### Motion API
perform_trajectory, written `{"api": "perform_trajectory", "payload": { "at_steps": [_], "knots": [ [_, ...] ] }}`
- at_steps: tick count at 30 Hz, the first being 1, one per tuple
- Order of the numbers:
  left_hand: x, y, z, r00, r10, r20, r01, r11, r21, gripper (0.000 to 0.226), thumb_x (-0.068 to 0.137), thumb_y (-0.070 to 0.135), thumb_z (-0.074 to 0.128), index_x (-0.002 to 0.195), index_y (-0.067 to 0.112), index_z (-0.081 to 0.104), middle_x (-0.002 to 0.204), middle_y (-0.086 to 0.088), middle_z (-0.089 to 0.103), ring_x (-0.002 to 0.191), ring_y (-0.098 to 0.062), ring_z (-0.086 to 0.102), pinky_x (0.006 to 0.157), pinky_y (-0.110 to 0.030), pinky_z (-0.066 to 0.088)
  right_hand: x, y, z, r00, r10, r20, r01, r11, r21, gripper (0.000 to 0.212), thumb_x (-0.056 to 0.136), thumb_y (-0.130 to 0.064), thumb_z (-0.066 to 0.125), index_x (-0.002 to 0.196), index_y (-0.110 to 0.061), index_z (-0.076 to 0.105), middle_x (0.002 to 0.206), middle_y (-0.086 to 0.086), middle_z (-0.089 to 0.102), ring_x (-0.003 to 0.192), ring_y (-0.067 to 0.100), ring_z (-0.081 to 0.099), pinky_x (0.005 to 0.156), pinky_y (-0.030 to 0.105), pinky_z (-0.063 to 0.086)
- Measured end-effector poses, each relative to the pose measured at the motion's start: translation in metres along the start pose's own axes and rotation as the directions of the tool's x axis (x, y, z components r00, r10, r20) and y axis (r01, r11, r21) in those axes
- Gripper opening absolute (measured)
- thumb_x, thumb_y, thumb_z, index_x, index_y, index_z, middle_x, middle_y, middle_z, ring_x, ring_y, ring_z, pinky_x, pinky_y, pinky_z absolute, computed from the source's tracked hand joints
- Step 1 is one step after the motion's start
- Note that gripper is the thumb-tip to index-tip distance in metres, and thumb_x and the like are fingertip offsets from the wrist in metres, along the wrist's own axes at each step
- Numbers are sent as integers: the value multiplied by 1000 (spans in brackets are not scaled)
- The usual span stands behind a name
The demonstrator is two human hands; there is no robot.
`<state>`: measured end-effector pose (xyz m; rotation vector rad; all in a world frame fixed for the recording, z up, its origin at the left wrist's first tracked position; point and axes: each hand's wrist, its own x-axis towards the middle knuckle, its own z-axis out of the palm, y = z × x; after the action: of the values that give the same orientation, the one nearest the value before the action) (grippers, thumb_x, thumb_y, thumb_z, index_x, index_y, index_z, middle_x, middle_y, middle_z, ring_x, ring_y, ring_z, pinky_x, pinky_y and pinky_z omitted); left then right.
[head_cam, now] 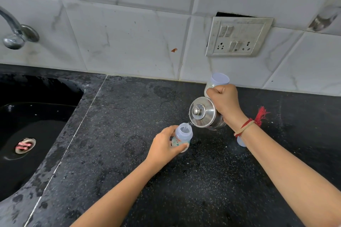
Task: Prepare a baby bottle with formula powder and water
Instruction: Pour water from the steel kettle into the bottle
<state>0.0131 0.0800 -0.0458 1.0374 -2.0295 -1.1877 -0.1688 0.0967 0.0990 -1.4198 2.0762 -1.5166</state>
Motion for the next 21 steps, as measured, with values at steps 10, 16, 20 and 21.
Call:
{"api": "perform_trajectory", "payload": {
  "at_steps": [10,16,20,21],
  "knots": [
    [0,-1,0,1000,-11,3,11,1000,-20,58,73,35,79,126,30,56,122,9,62,110,-5,58,93,-37,53,-1,-4,-2,1000,-18,10,18,1000,-9,63,80,7,53,25,-21,40,26,-6,23,29,8,24,39,8,22],
    [1,-2,1,1000,-12,3,12,1000,-22,59,72,37,79,126,29,56,121,10,62,109,-4,59,92,-36,54,-2,-5,-1,999,-30,-16,30,1000,-5,62,80,7,54,33,-24,28,26,-7,22,30,7,24,40,7,23],
    [0,-2,0,1000,-12,5,12,1000,-21,60,72,39,79,127,29,56,121,10,62,110,-4,59,93,-36,54,-2,-6,-1,999,-48,-15,48,999,-1,62,80,7,54,33,-24,29,26,-7,24,29,7,25,42,10,26],
    [0,-2,0,1000,-13,4,13,1000,-20,60,72,39,79,127,29,56,122,10,62,110,-5,58,93,-36,54,-3,-5,-1,999,-49,-14,48,999,-4,61,80,6,55,33,-23,29,26,-7,25,30,7,26,43,12,26]
  ]
}}
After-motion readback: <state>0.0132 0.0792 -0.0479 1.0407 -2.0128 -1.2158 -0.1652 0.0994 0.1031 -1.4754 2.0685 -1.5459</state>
